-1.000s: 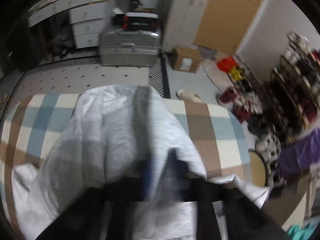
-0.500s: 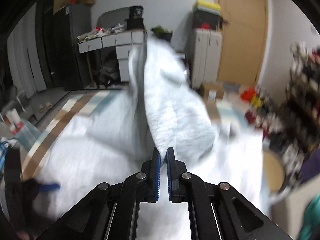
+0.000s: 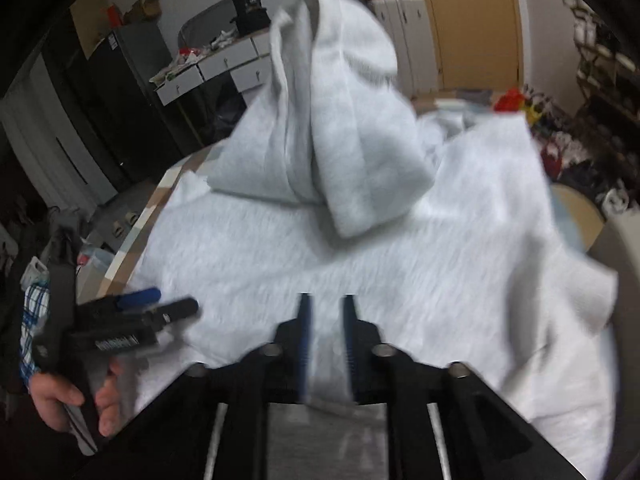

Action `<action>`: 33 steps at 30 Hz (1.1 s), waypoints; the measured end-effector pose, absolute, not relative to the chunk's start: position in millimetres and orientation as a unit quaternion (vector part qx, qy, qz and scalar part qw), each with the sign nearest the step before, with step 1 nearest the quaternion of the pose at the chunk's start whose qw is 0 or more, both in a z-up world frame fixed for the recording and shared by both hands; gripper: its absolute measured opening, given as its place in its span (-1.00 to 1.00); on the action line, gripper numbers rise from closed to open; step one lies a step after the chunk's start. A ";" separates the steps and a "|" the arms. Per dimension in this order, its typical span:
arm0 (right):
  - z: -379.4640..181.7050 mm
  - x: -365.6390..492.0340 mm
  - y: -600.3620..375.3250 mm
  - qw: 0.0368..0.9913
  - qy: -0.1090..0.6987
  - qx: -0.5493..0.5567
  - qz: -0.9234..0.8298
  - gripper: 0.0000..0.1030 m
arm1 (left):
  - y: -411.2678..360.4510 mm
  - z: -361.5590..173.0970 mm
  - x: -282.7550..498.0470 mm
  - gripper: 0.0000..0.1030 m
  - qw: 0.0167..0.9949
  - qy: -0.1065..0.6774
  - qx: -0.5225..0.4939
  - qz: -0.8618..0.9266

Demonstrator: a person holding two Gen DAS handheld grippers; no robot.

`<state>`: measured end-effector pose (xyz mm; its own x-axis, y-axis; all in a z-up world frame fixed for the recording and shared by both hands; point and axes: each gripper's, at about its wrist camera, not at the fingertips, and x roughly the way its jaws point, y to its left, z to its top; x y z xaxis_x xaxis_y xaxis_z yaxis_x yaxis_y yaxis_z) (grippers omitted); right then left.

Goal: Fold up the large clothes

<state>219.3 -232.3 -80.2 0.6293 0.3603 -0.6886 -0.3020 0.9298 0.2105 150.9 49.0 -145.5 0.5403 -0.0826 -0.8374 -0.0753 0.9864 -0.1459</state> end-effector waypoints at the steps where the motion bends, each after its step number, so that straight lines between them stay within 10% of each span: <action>1: -58.0 223.6 -234.1 0.916 0.362 0.029 0.171 0.36 | 47.0 -146.0 151.0 0.73 0.874 0.481 -0.073 0.000; 5: -1.9 266.1 -222.5 0.946 0.298 -0.009 0.127 1.00 | 42.0 -148.1 152.2 0.73 0.874 0.483 -0.050 0.009; 14: 28.2 426.1 -178.7 0.914 0.402 0.012 0.054 0.99 | 44.4 -150.2 165.7 0.74 0.871 0.490 -0.037 0.008; 15: 22.9 429.3 -183.6 0.909 0.413 0.015 0.058 0.93 | 44.3 -150.2 166.4 0.74 0.871 0.490 -0.037 0.007; 18: -6.6 448.0 -179.7 0.878 0.478 0.007 0.032 -0.88 | 43.1 -150.2 166.8 0.74 0.870 0.491 -0.033 0.006; 33: -1.1 220.3 -189.9 0.933 0.259 0.093 0.233 -0.88 | 71.3 -125.6 170.3 0.74 0.862 0.481 -0.154 -0.042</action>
<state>220.3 -189.9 -1.1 0.7572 0.4823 -0.4404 -0.3861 0.8744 0.2938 170.3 71.3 -125.6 0.5336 -0.2205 -0.8165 -0.0754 0.9492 -0.3056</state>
